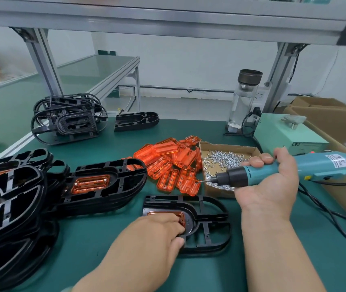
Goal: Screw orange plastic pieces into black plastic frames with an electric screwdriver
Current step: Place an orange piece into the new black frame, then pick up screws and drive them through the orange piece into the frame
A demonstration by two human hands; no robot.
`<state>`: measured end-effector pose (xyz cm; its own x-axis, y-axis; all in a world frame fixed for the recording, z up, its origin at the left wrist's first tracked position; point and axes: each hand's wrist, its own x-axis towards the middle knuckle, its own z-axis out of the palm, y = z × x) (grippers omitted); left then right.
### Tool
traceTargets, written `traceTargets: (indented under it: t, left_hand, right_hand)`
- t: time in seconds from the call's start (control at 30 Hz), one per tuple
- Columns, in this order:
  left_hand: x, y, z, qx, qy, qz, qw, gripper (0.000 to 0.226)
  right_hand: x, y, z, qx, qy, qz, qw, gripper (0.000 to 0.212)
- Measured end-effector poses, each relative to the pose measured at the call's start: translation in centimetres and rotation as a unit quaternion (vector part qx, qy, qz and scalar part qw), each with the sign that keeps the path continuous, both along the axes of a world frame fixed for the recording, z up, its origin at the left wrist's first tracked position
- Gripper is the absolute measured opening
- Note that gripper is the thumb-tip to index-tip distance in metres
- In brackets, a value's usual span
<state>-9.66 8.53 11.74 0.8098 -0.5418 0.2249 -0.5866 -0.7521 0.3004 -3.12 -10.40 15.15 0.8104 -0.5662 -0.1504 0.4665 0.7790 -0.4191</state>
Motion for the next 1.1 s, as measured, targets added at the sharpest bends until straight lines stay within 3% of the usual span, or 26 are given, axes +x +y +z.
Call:
traceTargets:
  t: [0.07,0.17,0.33,0.47,0.57,0.63,0.73,0.8,1.1]
  left_hand:
    - [0.2,0.1,0.7,0.040,0.017,0.008,0.999,0.017]
    - [1.3,0.0,0.7,-0.011,0.028,0.035,0.999,0.034]
    - [3.2,-0.8,3.1,-0.065,-0.023,0.092,0.993,0.021]
    - [4.9,-1.7,3.6,-0.080,0.089,0.012,0.993,0.024]
    - [5.8,-2.6,3.5,0.007,0.111,-0.014,0.994,0.027]
    - [6.5,-2.8,3.7,0.057,0.049,0.045,0.996,0.036]
    - [8.0,-3.5,3.9,-0.008,-0.010,0.090,0.996,0.029]
    - [9.2,-4.8,4.1,-0.045,0.016,0.077,0.996,0.027]
    - [14.8,-8.4,3.2,0.081,0.104,-0.009,0.991,0.032]
  right_hand:
    - [0.0,-0.1,0.0,0.000,0.003,-0.001,1.000,0.025]
    - [0.0,-0.1,0.0,0.003,0.007,-0.001,1.000,0.026]
    - [0.0,-0.4,0.1,0.000,0.006,-0.003,1.000,0.027]
    - [0.0,-0.6,0.0,0.008,0.003,-0.004,1.000,0.027]
    - [0.0,-0.7,0.1,0.010,0.002,-0.012,1.000,0.026]
    - [0.1,-0.7,0.1,0.006,0.003,-0.015,1.000,0.025]
    - [0.1,-0.8,0.0,0.003,0.003,-0.016,1.000,0.024]
    - [0.1,-0.7,-0.1,-0.002,0.002,-0.016,1.000,0.025]
    - [0.2,-1.2,0.0,0.001,0.001,-0.026,1.000,0.024]
